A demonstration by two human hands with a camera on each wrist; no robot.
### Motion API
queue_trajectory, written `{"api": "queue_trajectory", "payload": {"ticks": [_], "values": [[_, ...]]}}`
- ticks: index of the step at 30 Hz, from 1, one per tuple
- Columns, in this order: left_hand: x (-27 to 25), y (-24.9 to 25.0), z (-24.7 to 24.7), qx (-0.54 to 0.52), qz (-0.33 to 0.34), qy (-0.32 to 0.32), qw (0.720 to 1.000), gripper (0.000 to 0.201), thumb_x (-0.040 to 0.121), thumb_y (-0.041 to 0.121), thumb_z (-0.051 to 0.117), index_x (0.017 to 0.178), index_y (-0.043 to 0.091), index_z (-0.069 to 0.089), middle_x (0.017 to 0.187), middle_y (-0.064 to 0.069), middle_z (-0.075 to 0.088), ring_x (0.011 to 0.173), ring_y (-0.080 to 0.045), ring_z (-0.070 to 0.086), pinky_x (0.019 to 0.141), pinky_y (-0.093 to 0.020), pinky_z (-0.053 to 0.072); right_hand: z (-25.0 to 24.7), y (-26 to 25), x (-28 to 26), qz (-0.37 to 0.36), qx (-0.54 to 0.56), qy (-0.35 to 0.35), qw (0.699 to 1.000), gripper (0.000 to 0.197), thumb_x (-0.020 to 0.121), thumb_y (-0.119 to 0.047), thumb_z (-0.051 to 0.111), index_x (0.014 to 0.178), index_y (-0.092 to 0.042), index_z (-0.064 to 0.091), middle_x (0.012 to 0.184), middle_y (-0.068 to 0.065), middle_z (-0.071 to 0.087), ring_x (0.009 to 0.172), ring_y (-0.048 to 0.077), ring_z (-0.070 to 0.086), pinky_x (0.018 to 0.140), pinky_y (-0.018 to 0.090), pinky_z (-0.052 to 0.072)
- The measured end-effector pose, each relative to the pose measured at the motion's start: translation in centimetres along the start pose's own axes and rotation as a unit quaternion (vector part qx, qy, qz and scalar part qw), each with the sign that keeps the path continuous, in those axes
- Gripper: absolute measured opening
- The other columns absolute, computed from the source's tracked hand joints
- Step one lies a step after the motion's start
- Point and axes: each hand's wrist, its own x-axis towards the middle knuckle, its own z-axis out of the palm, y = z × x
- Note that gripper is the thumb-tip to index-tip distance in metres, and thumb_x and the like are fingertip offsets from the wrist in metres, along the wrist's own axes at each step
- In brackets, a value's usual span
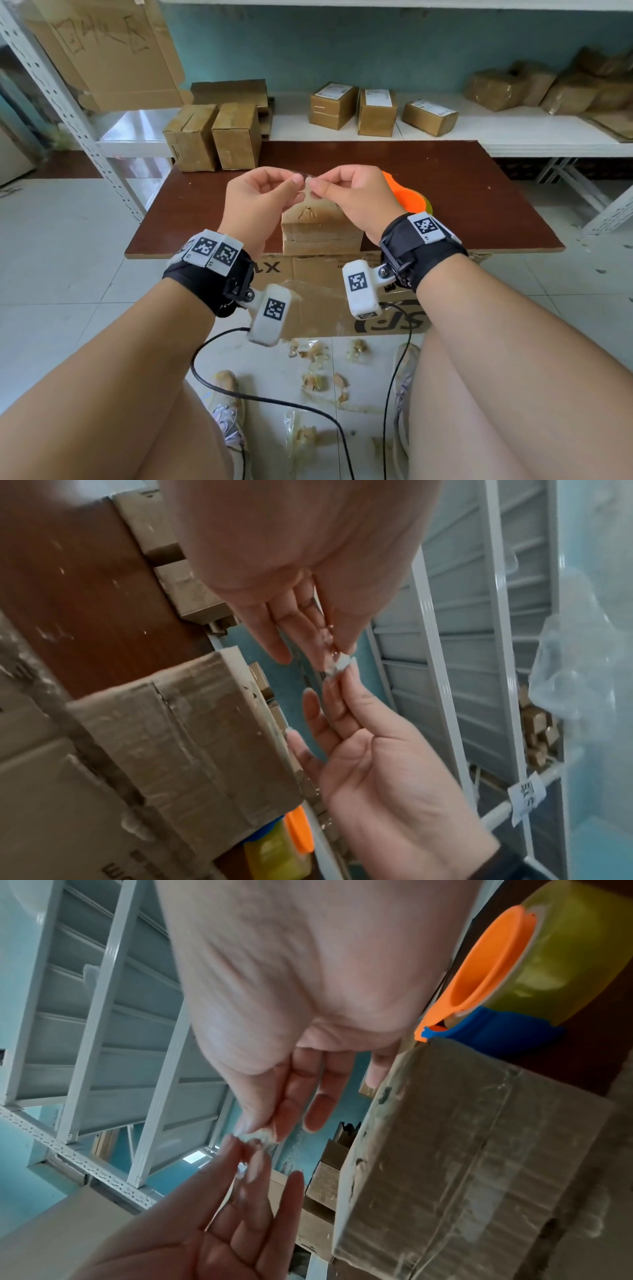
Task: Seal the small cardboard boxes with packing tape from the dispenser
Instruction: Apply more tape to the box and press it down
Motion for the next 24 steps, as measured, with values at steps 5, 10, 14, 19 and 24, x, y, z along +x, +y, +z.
{"api": "queue_trajectory", "payload": {"ticks": [5, 10, 14, 19, 24], "values": [[0.0, -0.5, 0.3, 0.107, 0.076, 0.02, 0.991, 0.008, 0.095, 0.022, 0.081, 0.097, 0.014, 0.081, 0.088, -0.002, 0.081, 0.085, -0.018, 0.08, 0.086, -0.037, 0.065, -0.2, -0.3, -0.5, -0.014, -0.042, 0.004, 0.999, 0.014, 0.093, -0.028, 0.081, 0.092, -0.014, 0.082, 0.085, -0.003, 0.081, 0.088, 0.017, 0.076, 0.089, 0.031, 0.06], [0.5, -0.6, 1.1, 0.137, 0.085, 0.068, 0.985, 0.006, 0.097, 0.023, 0.078, 0.096, 0.018, 0.082, 0.082, 0.003, 0.08, 0.081, -0.009, 0.078, 0.082, -0.031, 0.063, 0.4, -0.7, -0.6, -0.024, -0.049, 0.041, 0.998, 0.011, 0.093, -0.026, 0.081, 0.092, -0.016, 0.083, 0.081, -0.003, 0.08, 0.073, 0.003, 0.069, 0.075, 0.019, 0.053], [1.1, -0.8, 1.1, 0.134, 0.062, 0.079, 0.986, 0.005, 0.095, 0.025, 0.081, 0.096, 0.021, 0.083, 0.082, 0.004, 0.08, 0.081, -0.01, 0.077, 0.091, -0.042, 0.064, 0.8, -0.8, -0.3, -0.02, -0.051, 0.065, 0.996, 0.01, 0.092, -0.028, 0.081, 0.093, -0.018, 0.082, 0.082, 0.001, 0.079, 0.069, 0.005, 0.066, 0.07, 0.021, 0.052], [0.8, -0.9, 1.1, 0.098, 0.057, 0.065, 0.991, 0.005, 0.094, 0.021, 0.082, 0.098, 0.02, 0.083, 0.081, -0.004, 0.076, 0.08, -0.013, 0.076, 0.093, -0.051, 0.063, 0.4, -0.5, -0.4, -0.05, -0.089, 0.053, 0.993, 0.011, 0.092, -0.021, 0.079, 0.092, -0.031, 0.076, 0.09, -0.001, 0.078, 0.087, 0.017, 0.072, 0.087, 0.039, 0.061], [0.6, -0.7, 1.7, 0.07, 0.017, 0.035, 0.997, 0.077, 0.093, 0.021, 0.084, 0.159, 0.01, 0.045, 0.088, 0.0, 0.082, 0.095, -0.01, 0.079, 0.103, -0.038, 0.057, -0.7, -0.3, -0.9, -0.053, -0.086, 0.074, 0.992, 0.008, 0.092, -0.018, 0.079, 0.099, -0.022, 0.081, 0.079, -0.004, 0.069, 0.076, 0.01, 0.061, 0.084, 0.043, 0.059]]}}
